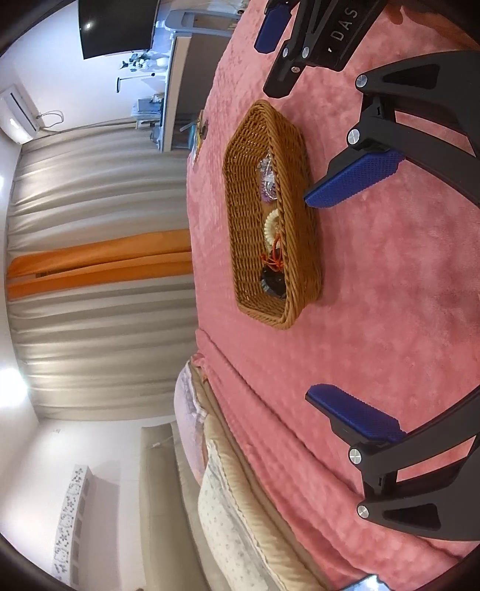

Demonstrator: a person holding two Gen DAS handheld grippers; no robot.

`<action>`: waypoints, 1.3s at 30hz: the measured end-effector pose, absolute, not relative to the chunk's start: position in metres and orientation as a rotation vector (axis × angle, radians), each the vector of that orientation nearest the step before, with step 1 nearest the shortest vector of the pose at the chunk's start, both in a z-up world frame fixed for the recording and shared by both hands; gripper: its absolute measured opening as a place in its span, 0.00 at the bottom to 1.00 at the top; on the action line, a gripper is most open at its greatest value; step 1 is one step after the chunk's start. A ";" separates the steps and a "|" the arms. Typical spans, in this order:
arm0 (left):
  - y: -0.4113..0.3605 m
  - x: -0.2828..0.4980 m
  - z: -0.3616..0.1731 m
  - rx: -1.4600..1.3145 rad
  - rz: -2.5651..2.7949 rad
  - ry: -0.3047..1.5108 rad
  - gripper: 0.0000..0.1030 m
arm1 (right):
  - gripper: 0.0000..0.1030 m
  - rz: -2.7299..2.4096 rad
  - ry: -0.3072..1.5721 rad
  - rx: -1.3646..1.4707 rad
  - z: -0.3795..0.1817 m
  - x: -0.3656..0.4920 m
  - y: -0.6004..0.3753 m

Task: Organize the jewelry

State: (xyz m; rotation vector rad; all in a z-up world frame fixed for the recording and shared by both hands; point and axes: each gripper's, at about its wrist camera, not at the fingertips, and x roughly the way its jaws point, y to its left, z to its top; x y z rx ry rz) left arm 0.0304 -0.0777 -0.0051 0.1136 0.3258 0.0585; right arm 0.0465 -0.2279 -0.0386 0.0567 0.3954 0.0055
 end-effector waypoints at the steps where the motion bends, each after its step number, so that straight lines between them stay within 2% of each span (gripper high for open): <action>1: -0.078 0.031 -0.005 0.112 0.057 0.326 0.91 | 0.63 0.004 0.395 0.053 -0.039 0.047 -0.227; 39: -0.078 0.034 -0.008 0.090 0.028 0.347 0.91 | 0.65 -0.012 0.392 0.056 -0.037 0.046 -0.227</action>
